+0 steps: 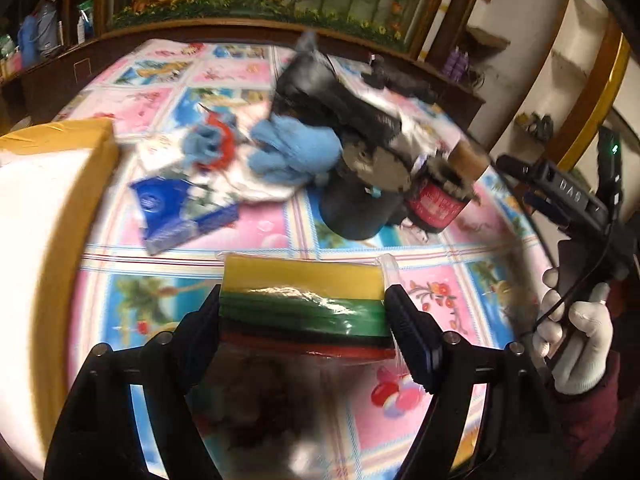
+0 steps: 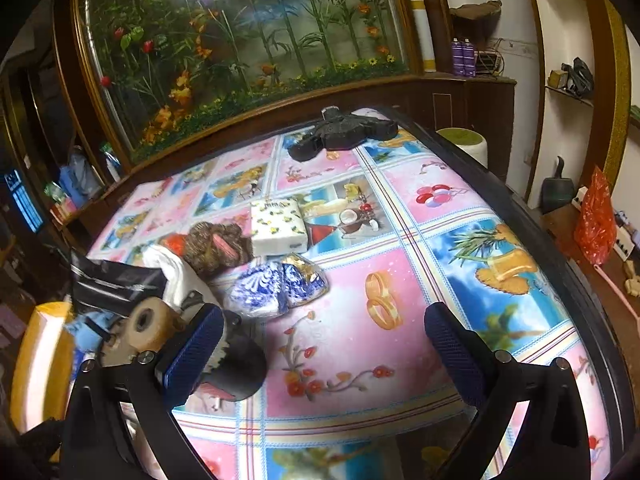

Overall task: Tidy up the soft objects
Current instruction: 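Grasp the black snack packet with the right tool while the left tool holds the sponge, then lower sponge and black packet into the white box and open both tools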

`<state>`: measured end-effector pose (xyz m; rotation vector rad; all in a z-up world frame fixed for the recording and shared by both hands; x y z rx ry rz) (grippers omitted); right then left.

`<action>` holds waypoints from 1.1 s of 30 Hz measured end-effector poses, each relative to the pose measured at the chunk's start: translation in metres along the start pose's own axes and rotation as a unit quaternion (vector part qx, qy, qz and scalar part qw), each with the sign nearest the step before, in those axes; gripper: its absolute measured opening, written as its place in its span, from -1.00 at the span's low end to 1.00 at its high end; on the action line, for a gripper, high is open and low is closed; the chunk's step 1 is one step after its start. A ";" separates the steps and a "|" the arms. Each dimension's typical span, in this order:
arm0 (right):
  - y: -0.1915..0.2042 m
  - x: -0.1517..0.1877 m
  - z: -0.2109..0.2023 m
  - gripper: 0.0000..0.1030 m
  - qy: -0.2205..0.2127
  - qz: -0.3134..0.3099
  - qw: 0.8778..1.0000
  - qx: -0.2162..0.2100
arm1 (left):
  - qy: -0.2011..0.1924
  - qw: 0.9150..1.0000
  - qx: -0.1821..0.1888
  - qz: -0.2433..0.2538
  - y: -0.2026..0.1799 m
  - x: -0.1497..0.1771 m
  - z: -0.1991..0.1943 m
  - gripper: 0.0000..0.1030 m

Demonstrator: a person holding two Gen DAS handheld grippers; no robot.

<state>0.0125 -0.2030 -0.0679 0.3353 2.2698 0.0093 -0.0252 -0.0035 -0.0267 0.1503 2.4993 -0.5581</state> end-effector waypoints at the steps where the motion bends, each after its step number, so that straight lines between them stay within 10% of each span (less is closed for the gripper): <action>1: -0.004 -0.003 -0.003 0.98 0.005 0.004 1.000 -0.002 | -0.008 1.000 0.005 -0.004 0.005 -0.004 -0.010 0.51; 11: 0.065 -0.058 0.015 0.99 0.096 -0.018 0.987 -0.131 | -0.051 0.997 0.029 -0.043 0.038 -0.017 -0.054 0.51; 15: 0.155 -0.065 0.025 0.99 0.104 -0.146 0.971 -0.160 | -0.060 0.997 0.018 -0.045 0.053 -0.019 -0.062 0.51; 22: 0.248 -0.052 0.064 0.75 0.094 -0.374 0.919 -0.087 | -0.067 0.996 0.009 -0.057 0.086 -0.023 -0.073 0.51; 24: 0.248 -0.051 0.078 -0.31 0.119 -0.360 0.921 -0.084 | -0.074 0.995 0.006 -0.064 0.097 -0.027 -0.081 0.51; 33: 0.234 -0.107 0.024 -0.49 0.048 -0.247 0.960 -0.122 | -0.108 0.988 -0.012 -0.112 0.159 -0.050 -0.110 0.51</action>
Point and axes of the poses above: each gripper's, at about its wrist camera, not at the fingertips, and z roughly the way its jaws point, y to its left, x to its underside, the point moved 10 cm from there along z, roughly the way its jaws point, and after that the axes turned 11 degrees about -z, right-handed, at the moved point
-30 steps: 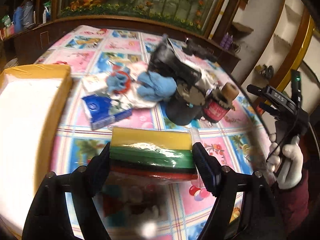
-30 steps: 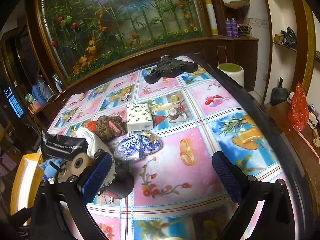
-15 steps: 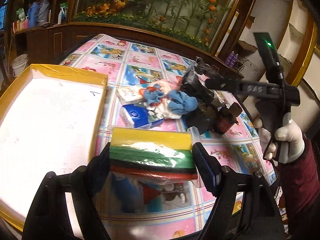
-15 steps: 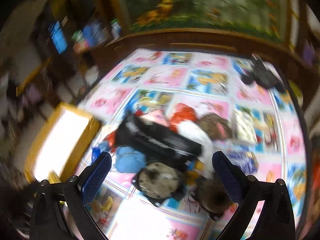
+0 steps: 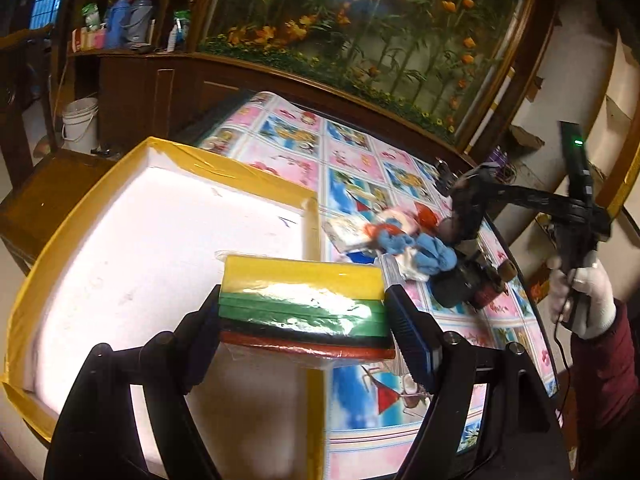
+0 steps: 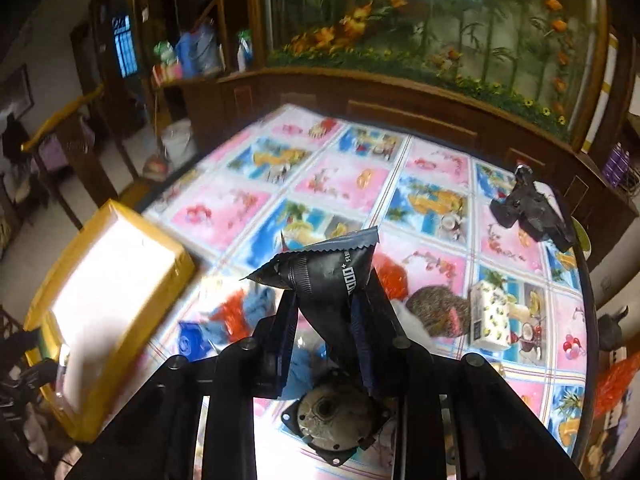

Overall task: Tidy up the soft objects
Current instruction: 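Lower sponge and black packet into the white box and open both tools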

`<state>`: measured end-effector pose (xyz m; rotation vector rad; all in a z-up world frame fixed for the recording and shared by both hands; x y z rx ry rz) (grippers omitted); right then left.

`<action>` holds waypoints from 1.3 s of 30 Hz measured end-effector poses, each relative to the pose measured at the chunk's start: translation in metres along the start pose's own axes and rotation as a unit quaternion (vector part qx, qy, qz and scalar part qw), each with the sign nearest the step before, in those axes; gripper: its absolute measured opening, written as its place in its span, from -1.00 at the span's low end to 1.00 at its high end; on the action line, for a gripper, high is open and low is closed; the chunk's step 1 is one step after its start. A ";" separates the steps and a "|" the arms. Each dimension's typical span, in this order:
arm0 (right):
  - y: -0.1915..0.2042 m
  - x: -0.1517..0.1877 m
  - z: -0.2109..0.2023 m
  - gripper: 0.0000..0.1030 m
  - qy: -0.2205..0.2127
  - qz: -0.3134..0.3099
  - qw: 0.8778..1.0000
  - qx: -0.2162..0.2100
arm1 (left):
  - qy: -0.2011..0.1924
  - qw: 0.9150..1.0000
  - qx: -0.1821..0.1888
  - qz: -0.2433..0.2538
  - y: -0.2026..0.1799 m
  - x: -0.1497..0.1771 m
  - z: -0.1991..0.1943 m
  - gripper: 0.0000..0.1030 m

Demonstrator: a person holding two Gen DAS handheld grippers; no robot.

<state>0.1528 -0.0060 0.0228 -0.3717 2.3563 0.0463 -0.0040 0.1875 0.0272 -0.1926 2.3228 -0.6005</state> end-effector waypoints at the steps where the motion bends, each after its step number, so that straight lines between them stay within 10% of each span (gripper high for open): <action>1: 0.001 -0.003 -0.015 -0.48 -0.011 0.004 1.000 -0.006 | -0.002 1.000 -0.004 -0.006 0.007 -0.004 -0.001 0.51; 8: 0.059 -0.021 -0.082 -0.48 -0.045 0.035 0.987 -0.153 | -0.008 0.999 -0.047 -0.006 0.041 -0.038 0.008 0.51; 17: 0.162 0.001 -0.029 -0.48 0.049 0.098 0.935 -0.337 | 0.030 0.997 -0.057 -0.039 0.065 -0.078 0.074 0.52; 24: 0.153 0.017 0.023 -0.44 0.105 0.134 0.939 -0.298 | 0.115 0.985 0.010 -0.131 0.077 -0.073 0.127 0.53; 39: 0.146 0.021 -0.037 0.12 0.042 0.089 0.966 -0.239 | 0.067 0.978 0.066 -0.188 0.072 -0.111 0.105 1.00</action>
Point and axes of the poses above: each gripper's, at about its wrist camera, not at the fingertips, and z roughly the way its jaws point, y to its left, x to its underside, the point moved 10 cm from there along z, roughly the way its jaws point, and after that the axes turned 11 degrees about -z, right-handed, at the moved point
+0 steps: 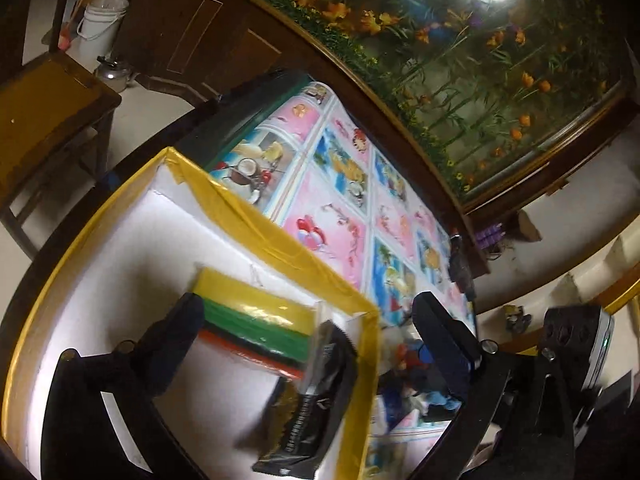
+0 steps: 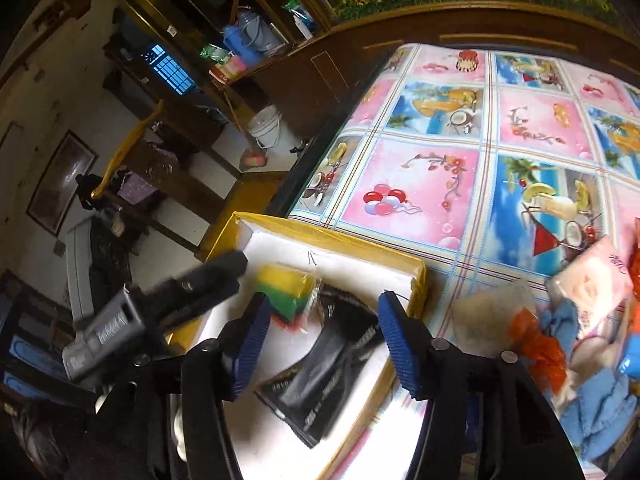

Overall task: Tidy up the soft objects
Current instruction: 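Lower sponge and black packet into the white box and open both tools, then grasp the blue flowered tissue pack with the left tool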

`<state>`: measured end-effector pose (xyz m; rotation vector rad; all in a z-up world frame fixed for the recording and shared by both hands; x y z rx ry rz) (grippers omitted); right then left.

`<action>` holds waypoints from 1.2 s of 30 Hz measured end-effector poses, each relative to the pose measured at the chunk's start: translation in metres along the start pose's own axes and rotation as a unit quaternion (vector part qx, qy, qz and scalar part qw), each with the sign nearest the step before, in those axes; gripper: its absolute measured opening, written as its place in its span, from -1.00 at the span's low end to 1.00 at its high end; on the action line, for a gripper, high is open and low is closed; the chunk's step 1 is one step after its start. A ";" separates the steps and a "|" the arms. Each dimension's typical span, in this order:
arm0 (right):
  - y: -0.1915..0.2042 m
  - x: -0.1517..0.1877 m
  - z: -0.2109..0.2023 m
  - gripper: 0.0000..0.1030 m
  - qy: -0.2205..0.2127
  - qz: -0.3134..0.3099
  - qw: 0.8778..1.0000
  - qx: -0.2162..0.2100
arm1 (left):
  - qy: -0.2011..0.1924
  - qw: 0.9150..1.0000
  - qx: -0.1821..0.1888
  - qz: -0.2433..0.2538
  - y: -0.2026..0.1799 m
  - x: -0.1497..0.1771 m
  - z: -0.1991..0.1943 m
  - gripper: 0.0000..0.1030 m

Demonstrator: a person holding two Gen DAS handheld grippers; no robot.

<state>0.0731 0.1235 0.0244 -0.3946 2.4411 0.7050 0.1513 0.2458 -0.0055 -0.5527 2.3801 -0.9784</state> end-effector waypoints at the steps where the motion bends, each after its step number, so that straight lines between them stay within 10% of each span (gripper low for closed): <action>1: 0.003 -0.005 0.003 0.12 -0.001 -0.009 1.000 0.003 | 0.001 1.000 0.000 0.005 -0.002 0.001 -0.002 1.00; 13: -0.052 0.075 -0.147 0.40 -0.086 -0.024 0.991 0.096 | -0.005 0.978 -0.049 0.204 -0.057 0.107 -0.032 1.00; 21: -0.114 0.170 -0.236 0.58 -0.116 0.062 0.978 0.159 | 0.055 0.959 -0.069 0.271 -0.091 0.170 0.016 1.00; 31: -0.141 0.225 -0.264 0.58 -0.143 0.118 0.973 0.141 | 0.025 0.938 -0.174 0.298 -0.098 0.163 0.084 1.00; 36: -0.147 0.234 -0.250 0.59 -0.137 0.118 0.974 0.134 | 0.108 0.930 -0.170 0.308 -0.086 0.195 0.112 0.85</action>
Point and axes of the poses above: each gripper's, at about its wrist camera, not at the fingertips, and z roughly the way its jaws point, y to its left, x to its underside, the point moved 10 cm from there along z, roughly the way its jaws point, and after that the axes turned 11 degrees about -z, right-handed, at the moved point
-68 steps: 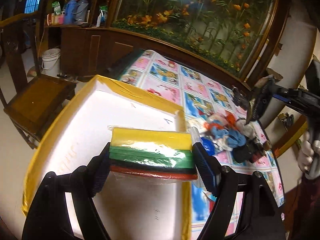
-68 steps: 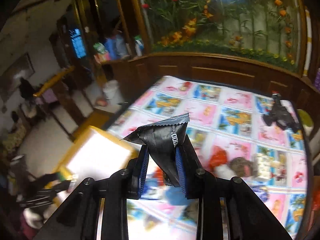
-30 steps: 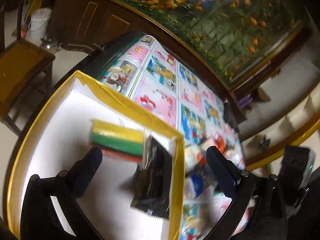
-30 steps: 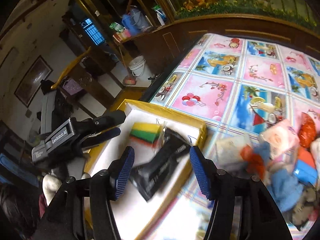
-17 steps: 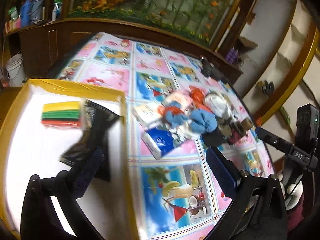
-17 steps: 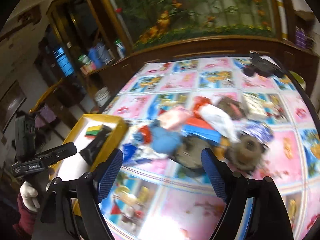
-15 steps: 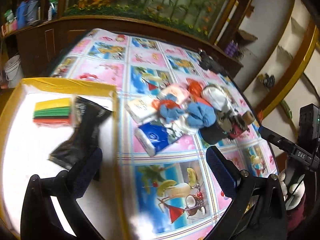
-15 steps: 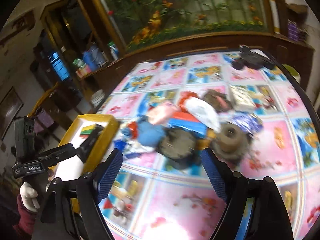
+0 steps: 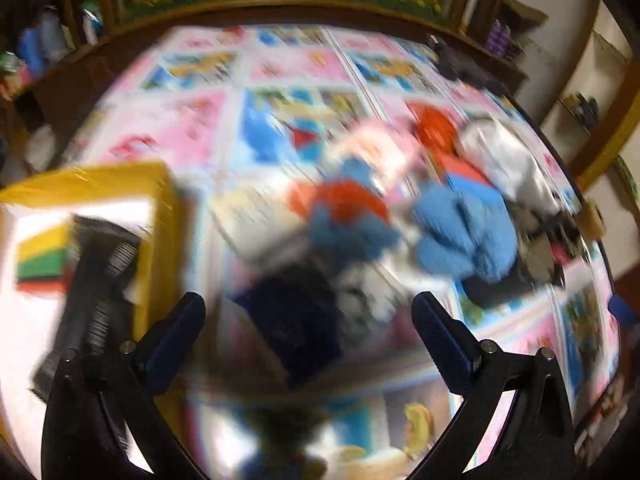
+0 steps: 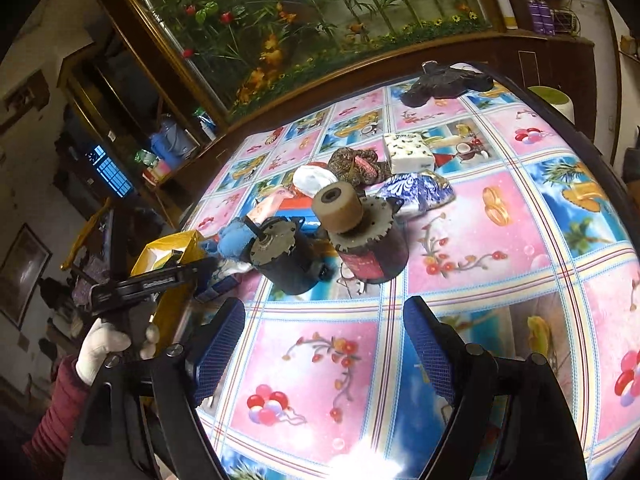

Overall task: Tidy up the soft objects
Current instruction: 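Grasp the blue flowered tissue pack with the left tool, then grasp the white yellow-printed tissue pack with the right tool while the left lifts its pack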

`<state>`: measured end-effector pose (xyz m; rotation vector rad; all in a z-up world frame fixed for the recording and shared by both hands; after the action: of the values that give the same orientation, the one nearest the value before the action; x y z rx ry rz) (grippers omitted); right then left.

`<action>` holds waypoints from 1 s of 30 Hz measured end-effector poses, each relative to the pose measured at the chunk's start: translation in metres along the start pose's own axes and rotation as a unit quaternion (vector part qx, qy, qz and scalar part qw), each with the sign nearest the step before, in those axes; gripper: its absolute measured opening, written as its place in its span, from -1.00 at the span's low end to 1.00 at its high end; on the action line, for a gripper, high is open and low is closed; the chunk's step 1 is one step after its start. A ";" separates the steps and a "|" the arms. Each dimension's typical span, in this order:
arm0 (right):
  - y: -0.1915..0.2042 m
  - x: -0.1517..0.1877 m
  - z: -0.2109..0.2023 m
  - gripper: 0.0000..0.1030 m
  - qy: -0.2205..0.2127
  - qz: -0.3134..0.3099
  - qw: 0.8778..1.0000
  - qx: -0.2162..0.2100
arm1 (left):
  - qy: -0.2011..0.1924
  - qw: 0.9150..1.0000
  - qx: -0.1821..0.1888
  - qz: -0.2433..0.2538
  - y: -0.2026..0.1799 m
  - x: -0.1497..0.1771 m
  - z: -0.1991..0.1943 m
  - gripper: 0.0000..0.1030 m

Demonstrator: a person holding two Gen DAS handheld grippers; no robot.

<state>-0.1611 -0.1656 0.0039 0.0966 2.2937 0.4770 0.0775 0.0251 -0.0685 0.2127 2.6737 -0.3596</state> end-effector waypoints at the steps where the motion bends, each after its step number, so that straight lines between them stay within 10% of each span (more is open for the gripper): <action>1: -0.001 0.001 0.004 0.59 0.002 0.002 1.000 -0.001 | 0.014 1.000 0.013 0.015 -0.008 0.010 -0.002 0.83; 5: -0.001 0.000 0.016 0.59 0.006 0.005 1.000 -0.003 | 0.042 0.991 0.074 0.102 -0.044 0.052 -0.038 0.83; 16: -0.018 -0.009 0.022 0.60 0.000 0.024 1.000 0.010 | -0.068 0.981 -0.095 0.158 -0.027 0.012 -0.021 0.85; 20: -0.032 -0.020 0.016 0.64 -0.003 0.023 0.999 0.028 | -0.022 0.992 -0.059 0.110 -0.018 0.020 0.001 0.77; 23: -0.049 -0.032 0.015 0.65 -0.001 0.035 0.999 0.042 | -0.005 0.998 -0.021 0.063 -0.009 0.029 -0.007 0.17; 30: -0.092 -0.084 0.049 0.66 0.021 0.040 0.996 0.072 | -0.006 1.000 0.001 0.023 -0.002 0.041 -0.016 0.21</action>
<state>-0.0601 -0.2533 -0.0027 0.2526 2.3703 0.3571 0.0338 0.0312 -0.0715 0.2723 2.6524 -0.3474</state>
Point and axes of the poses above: each gripper's, at about its wrist camera, not at the fingertips, and z roughly the way its jaws point, y to its left, x to its underside, the point moved 10 cm from there along z, roughly the way its jaws point, and after that the axes turned 11 degrees about -z, right-handed, at the moved point
